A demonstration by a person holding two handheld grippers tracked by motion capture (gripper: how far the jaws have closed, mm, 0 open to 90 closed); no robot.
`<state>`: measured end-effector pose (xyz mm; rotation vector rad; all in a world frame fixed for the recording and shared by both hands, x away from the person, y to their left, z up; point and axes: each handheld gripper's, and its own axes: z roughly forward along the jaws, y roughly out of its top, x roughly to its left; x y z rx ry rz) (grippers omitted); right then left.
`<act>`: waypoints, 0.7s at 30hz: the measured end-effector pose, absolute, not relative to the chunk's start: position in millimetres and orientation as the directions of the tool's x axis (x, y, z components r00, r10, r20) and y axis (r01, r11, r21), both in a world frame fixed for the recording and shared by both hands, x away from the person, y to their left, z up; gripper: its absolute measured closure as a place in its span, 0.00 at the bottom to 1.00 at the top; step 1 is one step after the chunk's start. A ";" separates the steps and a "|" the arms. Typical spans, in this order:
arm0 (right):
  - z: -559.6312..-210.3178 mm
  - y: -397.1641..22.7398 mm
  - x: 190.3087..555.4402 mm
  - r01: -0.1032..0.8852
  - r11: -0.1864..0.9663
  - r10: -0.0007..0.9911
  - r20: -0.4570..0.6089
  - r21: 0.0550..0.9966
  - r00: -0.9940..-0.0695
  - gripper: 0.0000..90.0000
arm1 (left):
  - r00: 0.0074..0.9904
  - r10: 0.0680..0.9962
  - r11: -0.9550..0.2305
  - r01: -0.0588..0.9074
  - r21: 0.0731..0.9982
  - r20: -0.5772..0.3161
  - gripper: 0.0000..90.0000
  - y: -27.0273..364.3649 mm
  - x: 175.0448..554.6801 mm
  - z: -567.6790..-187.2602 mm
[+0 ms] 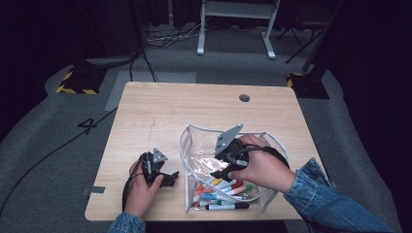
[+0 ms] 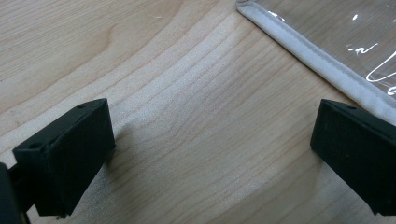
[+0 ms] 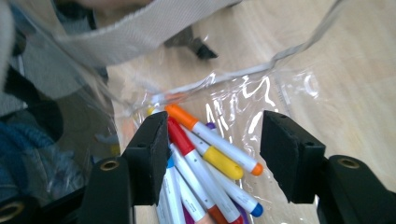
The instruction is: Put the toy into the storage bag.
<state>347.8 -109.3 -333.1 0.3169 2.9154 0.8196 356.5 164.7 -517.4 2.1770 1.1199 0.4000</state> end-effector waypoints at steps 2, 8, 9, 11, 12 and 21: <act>-327.7 -113.0 349.4 0.182 0.819 0.244 -0.044 0.543 -0.969 0.46 | 0.594 0.804 -0.433 0.602 0.670 -0.014 0.00 165.8 357.2 -517.2; -309.9 -131.4 359.2 0.220 0.783 0.315 -0.066 0.581 -0.947 0.46 | 0.604 0.797 -0.439 0.597 0.671 -0.015 0.00 168.5 357.1 -517.4; -306.8 -135.7 361.3 0.225 0.781 0.325 -0.071 0.583 -0.943 0.46 | 0.607 0.795 -0.440 0.601 0.667 -0.023 0.00 169.6 356.7 -517.1; -300.9 -145.3 365.1 0.241 0.768 0.353 -0.078 0.594 -0.932 0.46 | 0.609 0.793 -0.443 0.599 0.667 -0.020 0.00 171.9 356.3 -517.1; -298.3 -150.5 366.7 0.250 0.759 0.368 -0.079 0.601 -0.926 0.46 | 0.607 0.794 -0.439 0.599 0.669 -0.022 0.00 172.8 356.1 -517.4; -283.2 -207.1 383.0 0.352 0.662 0.516 -0.062 0.662 -0.855 0.46 | 0.605 0.796 -0.437 0.600 0.670 -0.022 0.00 177.3 355.8 -517.6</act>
